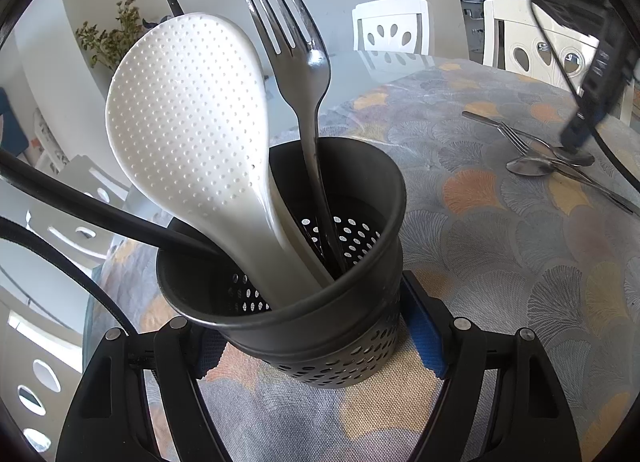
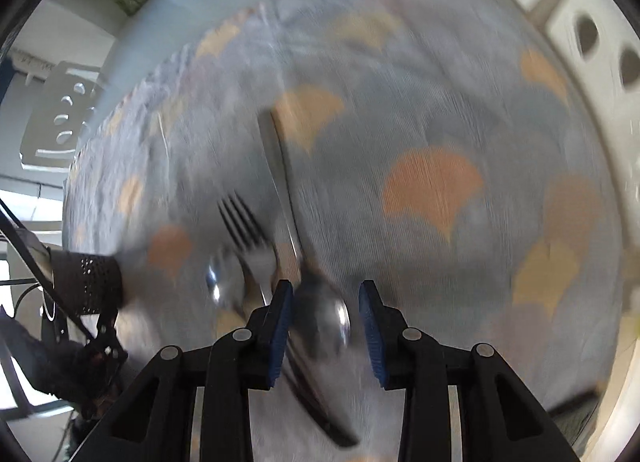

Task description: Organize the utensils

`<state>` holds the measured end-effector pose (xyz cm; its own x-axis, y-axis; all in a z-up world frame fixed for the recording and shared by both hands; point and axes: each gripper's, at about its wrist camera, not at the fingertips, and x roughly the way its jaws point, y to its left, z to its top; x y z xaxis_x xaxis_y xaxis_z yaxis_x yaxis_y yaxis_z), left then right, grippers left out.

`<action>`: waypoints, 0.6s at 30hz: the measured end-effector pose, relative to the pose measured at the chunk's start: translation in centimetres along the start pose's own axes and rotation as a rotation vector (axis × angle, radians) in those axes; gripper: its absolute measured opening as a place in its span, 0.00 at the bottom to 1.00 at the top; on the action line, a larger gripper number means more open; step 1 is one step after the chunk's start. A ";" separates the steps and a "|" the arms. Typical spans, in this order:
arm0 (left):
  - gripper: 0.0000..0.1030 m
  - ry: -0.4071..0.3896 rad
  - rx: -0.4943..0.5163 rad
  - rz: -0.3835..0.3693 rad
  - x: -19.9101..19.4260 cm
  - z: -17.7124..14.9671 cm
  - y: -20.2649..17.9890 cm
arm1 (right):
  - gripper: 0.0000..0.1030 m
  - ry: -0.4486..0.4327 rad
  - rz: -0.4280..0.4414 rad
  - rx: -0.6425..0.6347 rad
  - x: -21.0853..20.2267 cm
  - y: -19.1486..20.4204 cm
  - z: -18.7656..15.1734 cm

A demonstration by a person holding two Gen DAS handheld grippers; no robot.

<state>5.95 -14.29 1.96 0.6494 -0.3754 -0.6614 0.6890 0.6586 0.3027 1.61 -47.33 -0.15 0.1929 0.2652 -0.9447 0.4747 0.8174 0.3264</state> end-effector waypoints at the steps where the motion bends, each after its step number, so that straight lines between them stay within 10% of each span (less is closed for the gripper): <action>1: 0.74 0.000 0.000 0.001 0.0 0.0 0.0 | 0.32 0.004 0.008 0.019 0.0 -0.3 -0.4; 12: 0.74 0.010 0.007 0.002 0.1 0.0 0.0 | 0.31 -0.079 0.295 0.264 0.6 -3.2 -3.8; 18: 0.74 0.012 0.013 0.009 0.2 0.1 -0.4 | 0.04 -0.214 0.302 0.393 0.1 -5.4 -3.5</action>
<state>5.83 -14.70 1.82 0.6514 -0.3619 -0.6668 0.6877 0.6530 0.3174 -3.91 -49.96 -2.11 0.5217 0.3157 -0.7926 0.6485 0.4569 0.6088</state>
